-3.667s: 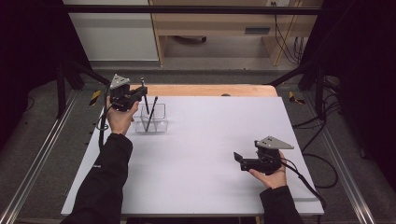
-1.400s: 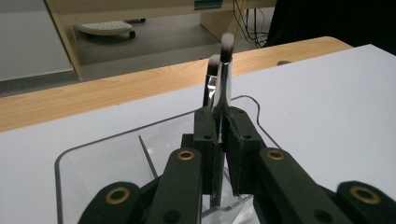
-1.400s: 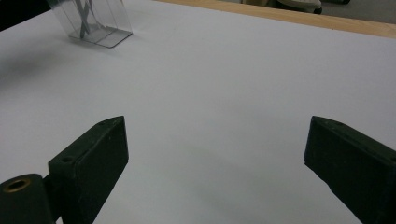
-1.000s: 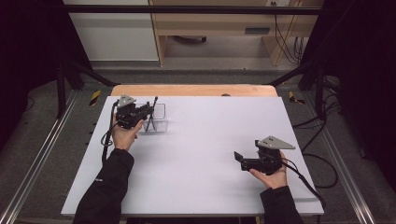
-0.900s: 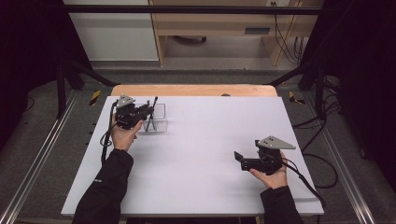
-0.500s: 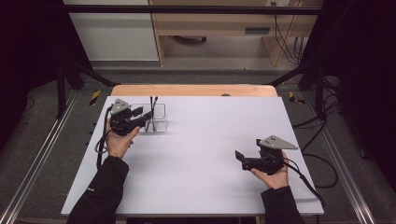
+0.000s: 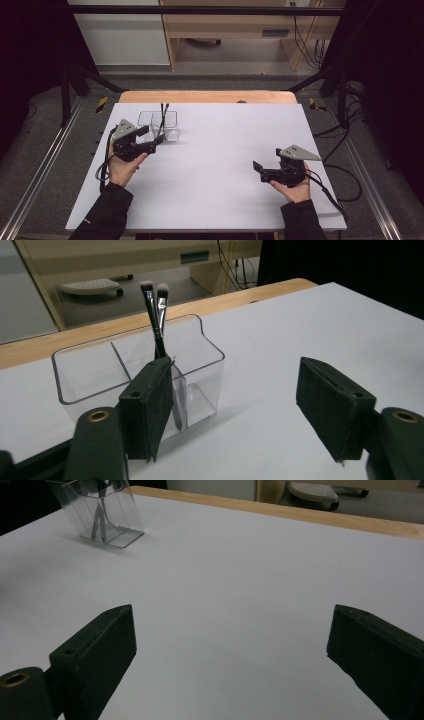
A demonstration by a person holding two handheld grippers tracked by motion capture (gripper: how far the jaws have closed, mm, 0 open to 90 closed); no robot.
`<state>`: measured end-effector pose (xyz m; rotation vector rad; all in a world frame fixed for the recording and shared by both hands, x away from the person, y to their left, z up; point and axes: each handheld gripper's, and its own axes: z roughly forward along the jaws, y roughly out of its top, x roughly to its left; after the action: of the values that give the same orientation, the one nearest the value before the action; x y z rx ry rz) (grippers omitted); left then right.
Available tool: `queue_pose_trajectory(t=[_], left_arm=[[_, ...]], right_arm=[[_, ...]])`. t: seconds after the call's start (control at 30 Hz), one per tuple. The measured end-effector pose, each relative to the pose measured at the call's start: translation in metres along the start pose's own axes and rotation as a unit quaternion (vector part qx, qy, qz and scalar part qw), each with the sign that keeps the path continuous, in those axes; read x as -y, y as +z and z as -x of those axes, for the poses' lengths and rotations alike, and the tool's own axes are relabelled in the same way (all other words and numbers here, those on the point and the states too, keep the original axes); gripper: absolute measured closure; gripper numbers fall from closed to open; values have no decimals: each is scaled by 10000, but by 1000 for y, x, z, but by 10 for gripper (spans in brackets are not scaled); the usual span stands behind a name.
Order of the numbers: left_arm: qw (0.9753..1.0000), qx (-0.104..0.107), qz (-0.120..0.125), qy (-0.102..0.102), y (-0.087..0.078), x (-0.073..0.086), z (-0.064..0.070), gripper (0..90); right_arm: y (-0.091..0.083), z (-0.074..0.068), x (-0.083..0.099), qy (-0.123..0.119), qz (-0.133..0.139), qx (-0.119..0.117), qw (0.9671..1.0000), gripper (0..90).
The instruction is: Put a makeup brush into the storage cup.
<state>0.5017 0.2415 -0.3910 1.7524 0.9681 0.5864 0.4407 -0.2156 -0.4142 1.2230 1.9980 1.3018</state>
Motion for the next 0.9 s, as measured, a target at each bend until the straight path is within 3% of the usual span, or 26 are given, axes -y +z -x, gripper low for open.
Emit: queue_pose_trajectory(t=[0.33, 0.9], left_arm=[[10000, 73, 48, 30, -17, 8, 15, 199], [10000, -17, -82, -45, -32, 34, 22, 95]], right_arm=[[-1, 0, 0, -6, 14, -8, 10000, 59], [-3, 1, 0, -27, 5, -25, 10000, 48]])
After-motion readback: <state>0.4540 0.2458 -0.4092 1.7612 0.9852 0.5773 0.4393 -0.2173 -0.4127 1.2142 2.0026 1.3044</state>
